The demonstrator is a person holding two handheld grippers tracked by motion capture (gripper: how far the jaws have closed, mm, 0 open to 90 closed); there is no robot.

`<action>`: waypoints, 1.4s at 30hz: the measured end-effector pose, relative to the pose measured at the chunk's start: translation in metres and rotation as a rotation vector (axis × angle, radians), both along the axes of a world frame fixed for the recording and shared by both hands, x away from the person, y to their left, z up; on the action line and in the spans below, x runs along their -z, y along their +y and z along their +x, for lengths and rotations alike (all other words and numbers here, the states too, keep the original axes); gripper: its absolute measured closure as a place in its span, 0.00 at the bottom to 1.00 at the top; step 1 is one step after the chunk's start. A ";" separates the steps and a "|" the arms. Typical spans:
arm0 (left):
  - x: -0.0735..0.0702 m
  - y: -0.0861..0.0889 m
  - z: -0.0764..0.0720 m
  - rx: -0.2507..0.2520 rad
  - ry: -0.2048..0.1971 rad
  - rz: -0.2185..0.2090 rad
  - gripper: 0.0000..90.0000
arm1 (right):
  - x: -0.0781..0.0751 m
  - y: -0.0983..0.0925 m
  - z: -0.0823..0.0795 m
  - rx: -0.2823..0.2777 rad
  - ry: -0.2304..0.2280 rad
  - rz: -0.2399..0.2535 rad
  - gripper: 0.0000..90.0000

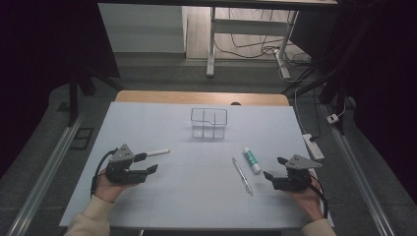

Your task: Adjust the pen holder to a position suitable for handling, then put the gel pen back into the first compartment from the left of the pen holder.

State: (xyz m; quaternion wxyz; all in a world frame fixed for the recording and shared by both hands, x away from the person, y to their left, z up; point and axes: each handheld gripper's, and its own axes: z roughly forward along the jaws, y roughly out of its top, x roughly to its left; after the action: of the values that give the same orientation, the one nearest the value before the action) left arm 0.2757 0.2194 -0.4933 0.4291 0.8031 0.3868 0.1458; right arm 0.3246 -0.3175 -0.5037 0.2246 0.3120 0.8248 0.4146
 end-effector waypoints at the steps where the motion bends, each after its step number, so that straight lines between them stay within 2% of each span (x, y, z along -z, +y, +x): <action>1: 0.001 0.001 -0.002 0.002 -0.003 -0.001 0.39 | 0.000 0.000 0.000 0.000 0.003 -0.003 0.24; 6: 0.005 0.006 -0.005 -0.004 -0.004 0.012 0.39 | -0.001 0.000 -0.002 0.008 0.007 -0.001 0.26; 23: 0.007 0.006 -0.003 0.004 -0.005 0.009 0.38 | -0.005 0.006 -0.003 0.015 0.036 0.009 0.27; 34: 0.009 0.005 -0.002 0.009 -0.004 0.012 0.37 | -0.015 0.014 0.001 0.036 0.050 0.010 0.26; 39: 0.009 0.005 -0.001 0.009 -0.002 0.014 0.38 | -0.022 0.023 0.005 0.023 0.048 0.005 0.27; 42: 0.009 0.005 -0.001 0.010 -0.003 0.014 0.37 | -0.028 0.030 0.007 0.023 0.074 0.013 0.30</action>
State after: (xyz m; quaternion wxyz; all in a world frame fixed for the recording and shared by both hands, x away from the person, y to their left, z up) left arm 0.2745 0.2243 -0.5023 0.4248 0.8078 0.3811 0.1475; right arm 0.3320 -0.2873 -0.4757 0.1968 0.3382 0.8260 0.4056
